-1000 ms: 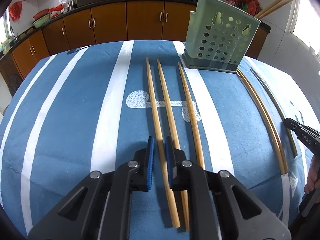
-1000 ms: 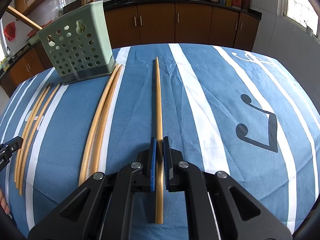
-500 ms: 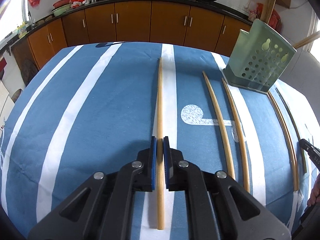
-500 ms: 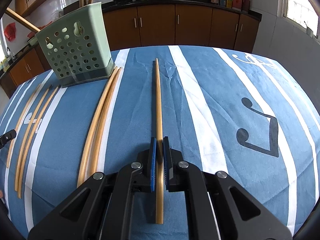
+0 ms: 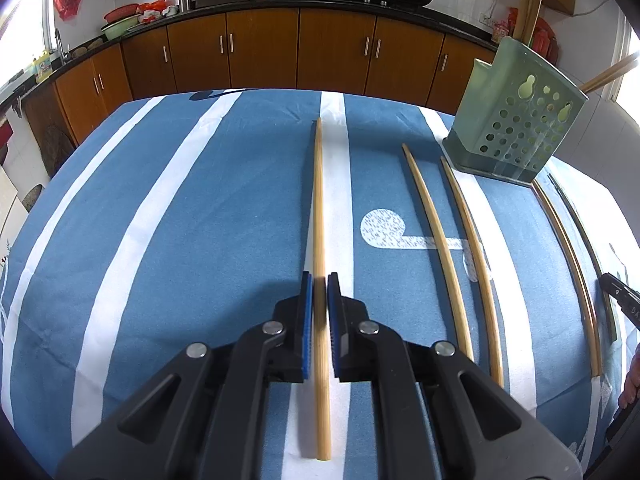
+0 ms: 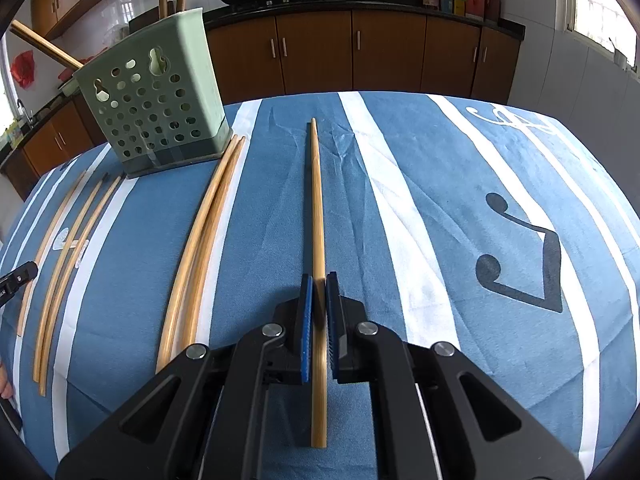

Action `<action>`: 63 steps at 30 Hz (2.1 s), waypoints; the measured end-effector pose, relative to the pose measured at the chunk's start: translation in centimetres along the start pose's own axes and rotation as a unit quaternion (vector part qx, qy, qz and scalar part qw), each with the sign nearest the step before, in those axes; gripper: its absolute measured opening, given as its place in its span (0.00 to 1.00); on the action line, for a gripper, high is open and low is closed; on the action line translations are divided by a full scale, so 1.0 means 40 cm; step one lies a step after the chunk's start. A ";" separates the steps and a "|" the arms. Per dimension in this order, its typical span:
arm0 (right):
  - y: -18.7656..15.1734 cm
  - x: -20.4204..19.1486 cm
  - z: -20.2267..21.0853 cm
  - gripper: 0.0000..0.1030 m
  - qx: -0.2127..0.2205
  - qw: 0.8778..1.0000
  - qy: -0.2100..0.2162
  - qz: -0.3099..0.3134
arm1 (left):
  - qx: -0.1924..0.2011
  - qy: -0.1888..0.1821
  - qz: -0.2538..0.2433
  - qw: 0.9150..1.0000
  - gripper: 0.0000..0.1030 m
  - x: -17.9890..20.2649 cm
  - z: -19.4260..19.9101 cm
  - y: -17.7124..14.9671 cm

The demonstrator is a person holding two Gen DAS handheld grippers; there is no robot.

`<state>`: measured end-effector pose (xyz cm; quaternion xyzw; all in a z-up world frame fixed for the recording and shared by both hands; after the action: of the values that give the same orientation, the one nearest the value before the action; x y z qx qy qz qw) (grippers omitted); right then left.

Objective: Organize utensils
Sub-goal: 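Hold the grasped chopsticks closed in both tools on the table, then lift both held chopsticks upright and carry them toward the green holder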

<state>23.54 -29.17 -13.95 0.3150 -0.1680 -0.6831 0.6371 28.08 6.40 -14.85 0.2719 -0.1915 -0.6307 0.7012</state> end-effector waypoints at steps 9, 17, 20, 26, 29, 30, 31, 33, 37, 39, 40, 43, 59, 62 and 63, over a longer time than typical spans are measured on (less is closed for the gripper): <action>0.001 -0.001 -0.002 0.08 0.001 1.000 0.008 -0.005 | 0.001 0.002 -0.002 1.000 0.09 -0.002 0.001 -0.002; 0.002 0.000 0.000 0.08 0.001 1.000 0.011 -0.007 | 0.000 -0.003 0.002 1.000 0.09 -0.005 -0.001 -0.001; 0.002 -0.002 0.000 0.08 0.001 1.000 0.005 -0.003 | 0.000 0.000 -0.001 1.000 0.09 -0.004 -0.001 -0.002; -0.007 -0.003 0.006 0.08 0.000 1.000 0.000 0.001 | 0.001 0.003 -0.009 1.000 0.10 0.001 0.006 -0.010; -0.014 -0.003 0.012 0.08 0.000 1.000 0.000 0.001 | 0.001 0.004 -0.013 1.000 0.10 0.001 0.016 -0.022; -0.016 -0.003 0.014 0.08 -0.001 1.000 0.000 0.001 | 0.001 0.005 -0.014 1.000 0.10 0.001 0.020 -0.027; -0.016 -0.003 0.014 0.08 -0.001 1.000 0.000 0.002 | 0.001 0.004 -0.014 1.000 0.10 0.000 0.021 -0.029; -0.022 -0.003 0.018 0.08 -0.001 1.000 0.000 0.002 | 0.001 0.005 -0.016 1.000 0.10 0.000 0.026 -0.035; -0.029 -0.004 0.024 0.07 -0.001 1.000 0.001 0.004 | 0.002 0.005 -0.020 1.000 0.09 0.001 0.035 -0.046; -0.031 -0.004 0.026 0.07 -0.001 1.000 0.002 0.004 | 0.002 0.005 -0.022 1.000 0.08 0.000 0.039 -0.051; -0.032 -0.002 0.028 0.07 0.001 1.000 0.005 0.002 | 0.002 0.006 -0.023 1.000 0.08 -0.001 0.040 -0.053; -0.025 0.007 0.054 0.07 0.018 1.000 0.009 -0.007 | -0.001 0.008 -0.022 1.000 0.08 -0.007 0.049 -0.060; 0.101 0.029 0.269 0.07 0.150 0.987 0.035 -0.034 | 0.112 -0.019 0.037 0.993 0.07 -0.055 0.273 0.079; 0.132 0.027 0.303 0.07 0.172 0.984 0.039 -0.034 | 0.136 -0.023 0.047 0.989 0.07 -0.060 0.321 0.116; 0.140 0.027 0.310 0.07 0.177 0.983 0.039 -0.032 | 0.145 -0.024 0.050 0.988 0.07 -0.060 0.339 0.131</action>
<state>19.86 -33.11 -1.41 0.4542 -0.2507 -0.6502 0.5551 23.56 7.19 -0.86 0.3454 -0.3113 -0.5670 0.6799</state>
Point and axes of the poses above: each gripper's, at about its wrist camera, not at the fingertips, and z roughly against the way its jaws point, x to its right, y to its top, the point moved 7 cm from there along -z, roughly the way its jaws point, and after that the axes turned 10 degrees about y, right-handed, at the moved point
